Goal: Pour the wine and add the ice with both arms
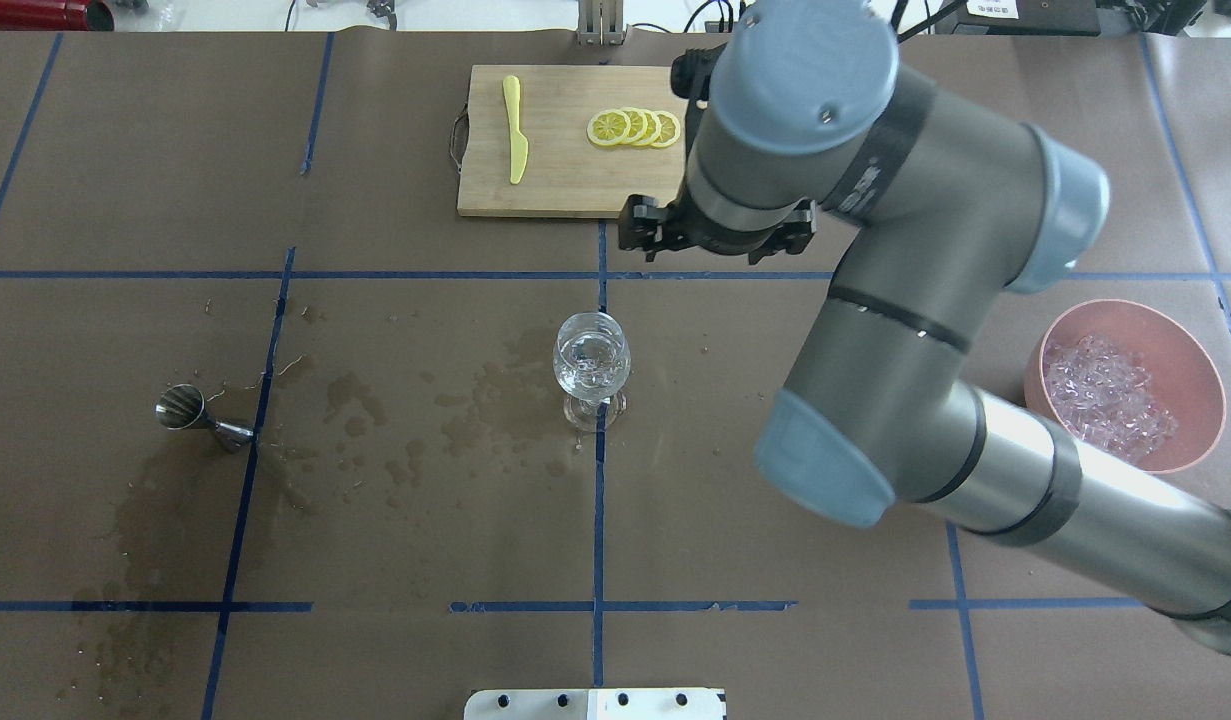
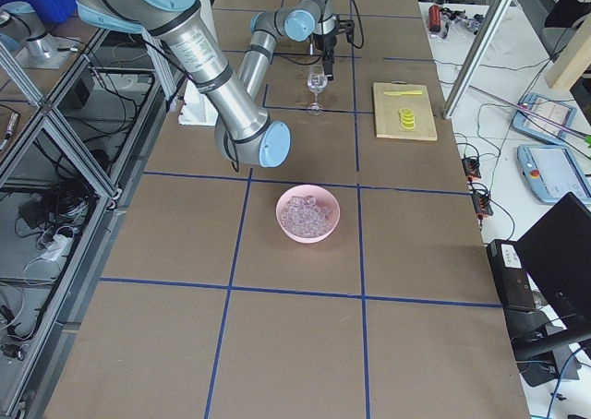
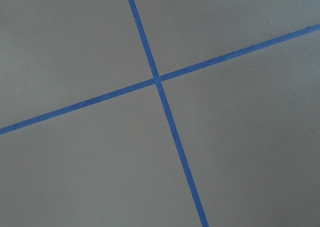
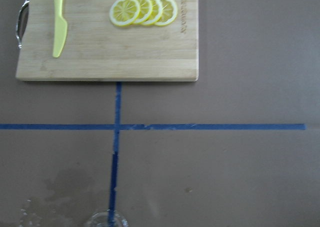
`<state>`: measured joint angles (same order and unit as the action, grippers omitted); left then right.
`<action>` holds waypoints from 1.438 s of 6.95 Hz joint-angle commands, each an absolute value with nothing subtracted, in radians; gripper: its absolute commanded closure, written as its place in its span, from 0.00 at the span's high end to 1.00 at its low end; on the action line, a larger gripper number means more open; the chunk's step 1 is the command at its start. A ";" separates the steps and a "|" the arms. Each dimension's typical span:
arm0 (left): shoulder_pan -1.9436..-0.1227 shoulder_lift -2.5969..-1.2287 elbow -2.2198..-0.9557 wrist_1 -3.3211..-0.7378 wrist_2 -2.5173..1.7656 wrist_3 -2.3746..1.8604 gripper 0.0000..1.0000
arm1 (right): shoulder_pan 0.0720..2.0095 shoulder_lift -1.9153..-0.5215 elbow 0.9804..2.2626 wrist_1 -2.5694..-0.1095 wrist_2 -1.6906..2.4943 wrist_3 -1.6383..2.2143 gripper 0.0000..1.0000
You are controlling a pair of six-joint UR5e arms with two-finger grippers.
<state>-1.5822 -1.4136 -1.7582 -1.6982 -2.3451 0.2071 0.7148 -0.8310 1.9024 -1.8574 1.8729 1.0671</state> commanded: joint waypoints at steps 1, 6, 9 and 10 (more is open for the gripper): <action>-1.583 -1.408 -1.753 -1.695 -2.341 0.206 1.00 | 0.955 -0.978 1.924 -1.855 2.073 0.718 1.00; -1.589 -1.382 -1.799 -1.511 -2.350 0.195 1.00 | 1.346 -1.371 1.847 -1.848 2.201 -0.134 1.00; -1.591 -1.382 -1.825 -1.502 -2.352 0.195 1.00 | 1.518 -1.645 1.832 -1.824 2.220 -0.276 1.00; -1.591 -1.382 -1.825 -1.502 -2.353 0.195 1.00 | 1.555 -1.722 1.815 -1.806 2.223 -0.276 1.00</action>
<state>-1.5904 -1.3821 -1.8225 -1.5027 -2.3518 0.1948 1.5003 -1.6182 1.8293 -1.8260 2.2209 -0.2648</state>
